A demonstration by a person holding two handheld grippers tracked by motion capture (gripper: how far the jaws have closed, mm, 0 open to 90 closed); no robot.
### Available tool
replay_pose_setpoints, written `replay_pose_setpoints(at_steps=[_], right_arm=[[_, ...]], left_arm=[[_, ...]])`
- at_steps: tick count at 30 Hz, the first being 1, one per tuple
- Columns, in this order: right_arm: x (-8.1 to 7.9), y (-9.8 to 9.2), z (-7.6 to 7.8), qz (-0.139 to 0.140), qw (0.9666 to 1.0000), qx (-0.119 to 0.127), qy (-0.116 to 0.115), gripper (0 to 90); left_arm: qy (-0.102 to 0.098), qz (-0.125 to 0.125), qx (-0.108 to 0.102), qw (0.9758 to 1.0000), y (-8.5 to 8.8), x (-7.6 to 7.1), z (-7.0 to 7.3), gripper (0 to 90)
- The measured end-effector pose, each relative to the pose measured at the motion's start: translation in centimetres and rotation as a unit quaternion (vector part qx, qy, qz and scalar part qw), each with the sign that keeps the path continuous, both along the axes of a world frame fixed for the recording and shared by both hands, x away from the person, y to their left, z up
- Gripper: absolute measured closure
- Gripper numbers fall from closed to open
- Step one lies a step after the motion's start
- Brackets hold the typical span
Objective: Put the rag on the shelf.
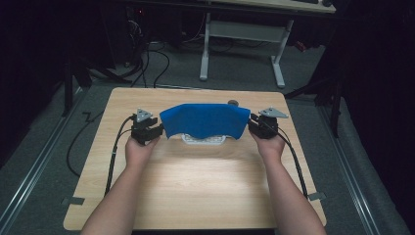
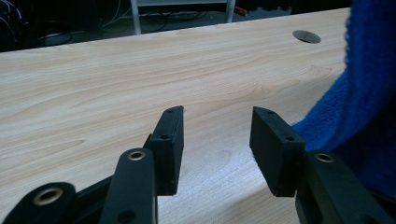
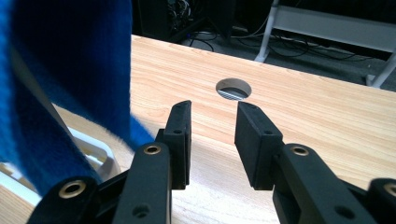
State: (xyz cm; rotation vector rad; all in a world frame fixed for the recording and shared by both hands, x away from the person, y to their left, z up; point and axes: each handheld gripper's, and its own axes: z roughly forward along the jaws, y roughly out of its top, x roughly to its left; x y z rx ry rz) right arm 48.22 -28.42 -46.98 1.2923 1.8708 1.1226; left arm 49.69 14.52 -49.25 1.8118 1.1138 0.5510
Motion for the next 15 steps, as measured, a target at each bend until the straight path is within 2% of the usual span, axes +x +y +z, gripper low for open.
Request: replay_pose_setpoints(at_steps=[5, 7, 11, 13, 15], right_arm=[[-0.6, -0.6, -0.2, -0.007, 1.0, 0.001, -0.005, 66.1], [-0.7, -0.8, -0.4, -0.009, 1.0, -0.002, 0.0, 65.2], [-1.2, -1.2, -0.5, -0.011, 0.9999, -0.004, 0.004, 64.2], [-1.5, -1.3, -0.5, -0.012, 0.9999, -0.004, -0.004, 64.2], [-1.8, -1.4, -0.6, -0.011, 0.9999, -0.006, 0.002, 63.3]], left_arm=[[-0.001, 0.003, 0.006, 1.0, 0.5, -0.4, 0.1, 54.4], [-0.003, 0.006, 0.008, 1.0, 0.7, -0.5, 0.2, 54.4], [-0.003, 0.008, 0.007, 0.9999, 1.2, -0.9, 0.2, 54.0], [-0.005, 0.009, 0.005, 0.9999, 1.4, -1.3, 0.1, 53.8], [0.0, 0.009, 0.004, 1.0, 1.6, -1.6, 0.1, 53.7]])
